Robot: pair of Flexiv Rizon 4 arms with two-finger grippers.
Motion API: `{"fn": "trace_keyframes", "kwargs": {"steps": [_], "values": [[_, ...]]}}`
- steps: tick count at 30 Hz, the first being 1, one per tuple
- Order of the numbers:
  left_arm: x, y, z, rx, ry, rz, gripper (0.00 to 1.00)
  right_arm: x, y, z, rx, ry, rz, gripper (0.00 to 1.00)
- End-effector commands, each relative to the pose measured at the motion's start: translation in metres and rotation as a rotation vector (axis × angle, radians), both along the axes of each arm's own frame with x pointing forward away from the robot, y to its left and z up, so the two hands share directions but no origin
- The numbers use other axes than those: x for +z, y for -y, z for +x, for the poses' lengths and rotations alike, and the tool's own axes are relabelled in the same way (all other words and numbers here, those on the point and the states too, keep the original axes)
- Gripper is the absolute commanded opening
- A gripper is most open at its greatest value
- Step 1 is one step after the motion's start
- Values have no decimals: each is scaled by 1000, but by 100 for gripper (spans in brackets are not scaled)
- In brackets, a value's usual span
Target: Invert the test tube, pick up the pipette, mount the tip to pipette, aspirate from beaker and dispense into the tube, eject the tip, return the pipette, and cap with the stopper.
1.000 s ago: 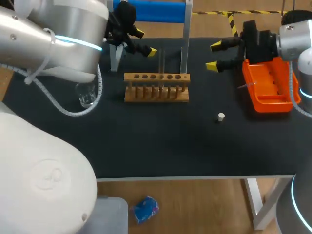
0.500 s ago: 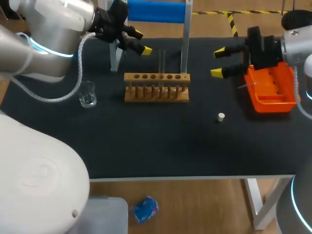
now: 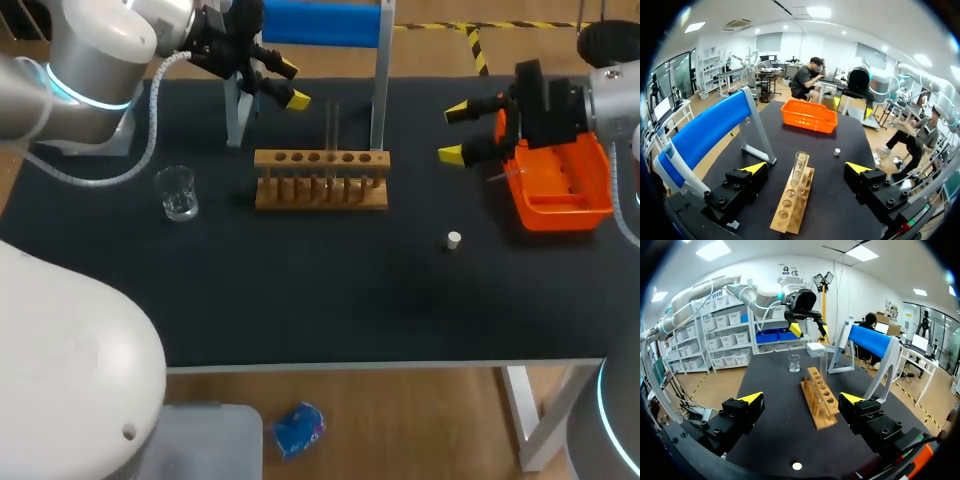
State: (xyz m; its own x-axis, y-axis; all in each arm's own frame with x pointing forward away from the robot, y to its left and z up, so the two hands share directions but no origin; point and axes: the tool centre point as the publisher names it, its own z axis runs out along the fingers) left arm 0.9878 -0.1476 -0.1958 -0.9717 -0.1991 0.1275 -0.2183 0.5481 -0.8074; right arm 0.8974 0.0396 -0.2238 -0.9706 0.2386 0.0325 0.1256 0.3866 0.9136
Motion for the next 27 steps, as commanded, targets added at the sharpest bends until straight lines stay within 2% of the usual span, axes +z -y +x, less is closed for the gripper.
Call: {"fn": "trace_keyframes", "kwargs": {"steps": [1, 6, 13, 27], "values": [[-1, 1, 1, 31, 24, 0, 100, 0, 1, -1, 0, 0, 0, 100], [-3, 1, 2, 107, 56, -8, 100, -5, 2, -2, -11, 10, 0, 100], [-6, 2, -1, 116, 79, -27, 100, -17, 18, -11, -48, 17, -5, 100], [-6, 6, -9, 125, 76, -18, 100, -44, 42, -26, -134, -9, -32, 100]]}}
